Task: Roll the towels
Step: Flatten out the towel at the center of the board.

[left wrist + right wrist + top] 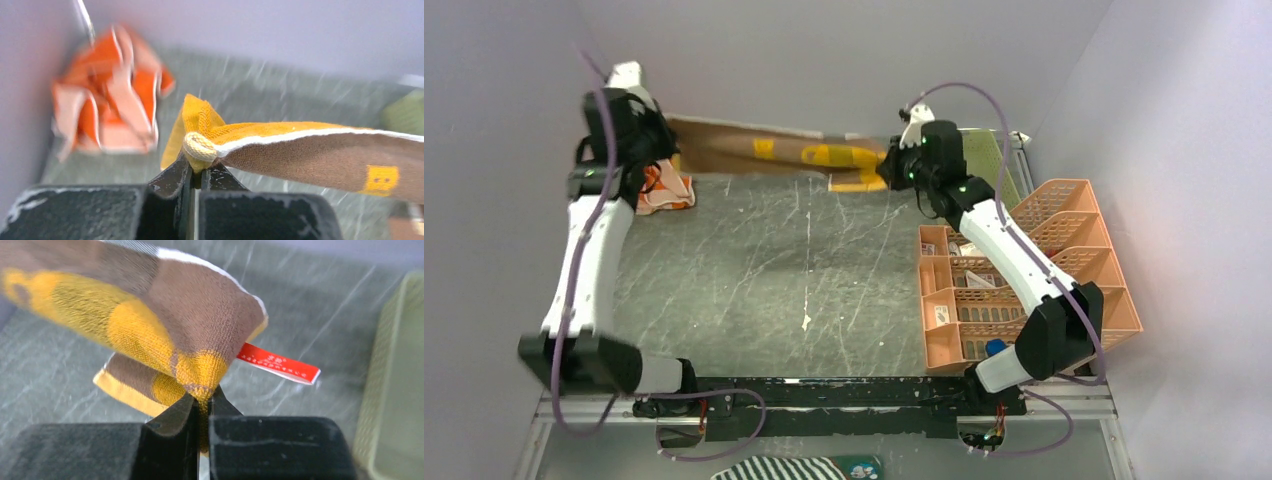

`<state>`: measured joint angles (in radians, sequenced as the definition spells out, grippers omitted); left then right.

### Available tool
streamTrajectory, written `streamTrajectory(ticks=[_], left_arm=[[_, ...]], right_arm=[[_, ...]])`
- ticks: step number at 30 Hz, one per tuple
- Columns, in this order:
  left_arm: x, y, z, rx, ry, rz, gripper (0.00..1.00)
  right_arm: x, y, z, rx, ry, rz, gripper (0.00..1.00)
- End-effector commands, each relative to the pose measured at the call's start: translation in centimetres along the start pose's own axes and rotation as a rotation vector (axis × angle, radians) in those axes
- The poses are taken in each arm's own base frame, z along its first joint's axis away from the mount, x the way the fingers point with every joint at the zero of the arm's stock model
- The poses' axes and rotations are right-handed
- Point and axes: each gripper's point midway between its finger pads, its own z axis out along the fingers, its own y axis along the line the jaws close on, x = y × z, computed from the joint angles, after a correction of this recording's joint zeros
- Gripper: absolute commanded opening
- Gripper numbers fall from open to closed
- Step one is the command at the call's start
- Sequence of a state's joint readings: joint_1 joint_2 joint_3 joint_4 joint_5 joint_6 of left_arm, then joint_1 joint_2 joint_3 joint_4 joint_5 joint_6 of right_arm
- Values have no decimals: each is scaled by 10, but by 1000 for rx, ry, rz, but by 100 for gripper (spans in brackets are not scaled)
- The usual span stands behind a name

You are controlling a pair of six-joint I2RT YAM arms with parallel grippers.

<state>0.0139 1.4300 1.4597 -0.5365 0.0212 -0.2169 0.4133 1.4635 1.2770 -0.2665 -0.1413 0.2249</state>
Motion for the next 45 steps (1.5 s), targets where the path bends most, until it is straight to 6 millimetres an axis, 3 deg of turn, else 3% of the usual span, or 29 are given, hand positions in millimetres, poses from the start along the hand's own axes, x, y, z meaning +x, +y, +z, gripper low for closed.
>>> streamTrajectory(ticks=[1, 2, 5, 11, 12, 15, 16, 17, 19, 20, 22, 24, 26, 28, 35, 42, 45], left_arm=[[-74, -5, -73, -14, -268, 5, 7], [-75, -3, -83, -22, -291, 1, 7], [-48, 6, -102, -49, -283, -20, 7], [17, 23, -143, -89, -276, -70, 7], [24, 25, -147, -92, -276, -72, 7], [35, 28, -144, -103, -245, -54, 7], [38, 29, -137, -107, -221, -43, 7], [43, 30, -122, -113, -177, -32, 14], [56, 31, -91, -122, -70, -12, 50], [66, 32, -73, -129, -5, -5, 63], [79, 38, -46, -167, 123, -1, 69], [85, 44, -30, -211, 196, 3, 68], [82, 46, -23, -212, 194, 22, 71], [82, 52, -21, -232, 191, 51, 76], [113, 75, -14, -332, 278, 60, 77], [182, 78, 2, -330, 457, 11, 69], [198, 85, 7, -354, 497, 25, 66]], right_arm=[[-48, -12, -5, 71, -85, -130, 0], [-53, -9, -10, 65, -105, -150, 0], [-45, 8, -34, 0, -172, -192, 5], [20, 25, -100, -100, -302, -174, 9], [34, 22, -103, -92, -298, -171, 9], [43, 16, -109, -65, -300, -199, 14], [47, 12, -105, -48, -275, -208, 22], [51, 6, -97, -25, -244, -210, 42], [62, -4, -76, 20, -155, -193, 77], [68, -8, -64, 38, -113, -165, 89], [76, -8, -45, 17, -70, -127, 99], [69, -5, -35, -4, -97, -103, 100], [58, -5, -32, -4, -145, -91, 100], [60, -9, -22, -5, -130, -92, 100], [119, -9, 28, -72, 161, -100, 88], [169, 1, 52, -152, 320, -90, 77], [181, 10, 57, -170, 352, -102, 75]])
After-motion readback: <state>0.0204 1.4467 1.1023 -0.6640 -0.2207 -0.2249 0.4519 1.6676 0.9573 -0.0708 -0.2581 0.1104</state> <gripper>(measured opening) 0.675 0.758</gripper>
